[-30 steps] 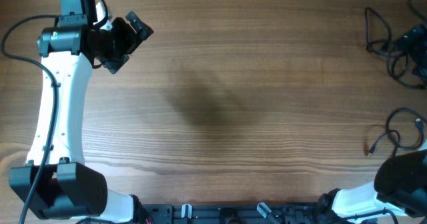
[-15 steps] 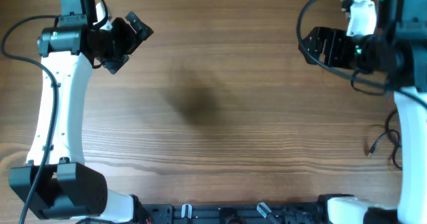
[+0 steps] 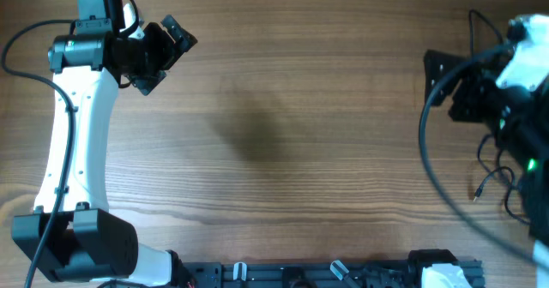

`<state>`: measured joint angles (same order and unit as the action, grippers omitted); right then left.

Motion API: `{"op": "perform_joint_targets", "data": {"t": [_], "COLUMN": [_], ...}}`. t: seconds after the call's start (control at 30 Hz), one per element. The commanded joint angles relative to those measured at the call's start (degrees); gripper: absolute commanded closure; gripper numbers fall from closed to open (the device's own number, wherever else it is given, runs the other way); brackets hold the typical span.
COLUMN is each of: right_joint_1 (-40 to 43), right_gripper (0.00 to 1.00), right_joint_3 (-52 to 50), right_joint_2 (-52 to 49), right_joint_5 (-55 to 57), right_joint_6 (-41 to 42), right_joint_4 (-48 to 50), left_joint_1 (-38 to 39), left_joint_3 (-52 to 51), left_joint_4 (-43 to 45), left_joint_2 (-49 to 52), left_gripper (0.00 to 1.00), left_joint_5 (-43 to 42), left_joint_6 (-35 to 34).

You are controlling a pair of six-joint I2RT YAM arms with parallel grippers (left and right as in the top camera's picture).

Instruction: Untangle cables

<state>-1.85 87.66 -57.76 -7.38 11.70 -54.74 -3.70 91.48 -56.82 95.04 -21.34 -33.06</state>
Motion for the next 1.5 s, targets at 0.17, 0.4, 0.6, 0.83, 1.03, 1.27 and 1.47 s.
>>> {"op": "perform_joint_targets", "data": {"t": [0.17,0.4,0.6,0.83,1.03,1.27,1.47], "right_joint_1": [1.49,1.49,1.49,1.44,1.44,1.44,1.44], "right_gripper": [0.0,0.0,0.0,0.0,0.0,0.0,0.0], "right_joint_3": [-47.45,-77.92,-87.38,-87.36,-87.36,-87.36,-87.36], "right_joint_2": [27.41,50.12,56.5,56.85,56.85,56.85,56.85], "right_joint_5": [1.62,-0.57,-0.37,-0.11,-0.11,-0.11,-0.11], "right_joint_6": [-6.34,-4.04,2.84,3.91,3.91,3.89,3.91], "right_joint_4": [39.39,59.78,57.59,55.17,55.15,55.17,55.17], "left_joint_1": [0.11,0.11,0.11,0.11,0.11,0.07,0.28], "left_joint_3": [0.35,0.35,0.35,0.35,0.35,0.35,0.35], "left_joint_4": [-0.04,-0.02,-0.02,-0.02,-0.04,-1.81,-3.91], "left_joint_2": [0.55,0.55,0.55,0.55,0.55,0.55,-0.92], "left_gripper": [0.0,0.0,0.0,0.0,0.0,0.0,0.0], "left_joint_5": [-0.68,-0.68,-0.68,-0.68,-0.68,-0.68,0.98], "left_joint_6": [1.16,1.16,1.16,1.16,1.16,1.36,9.51]}}
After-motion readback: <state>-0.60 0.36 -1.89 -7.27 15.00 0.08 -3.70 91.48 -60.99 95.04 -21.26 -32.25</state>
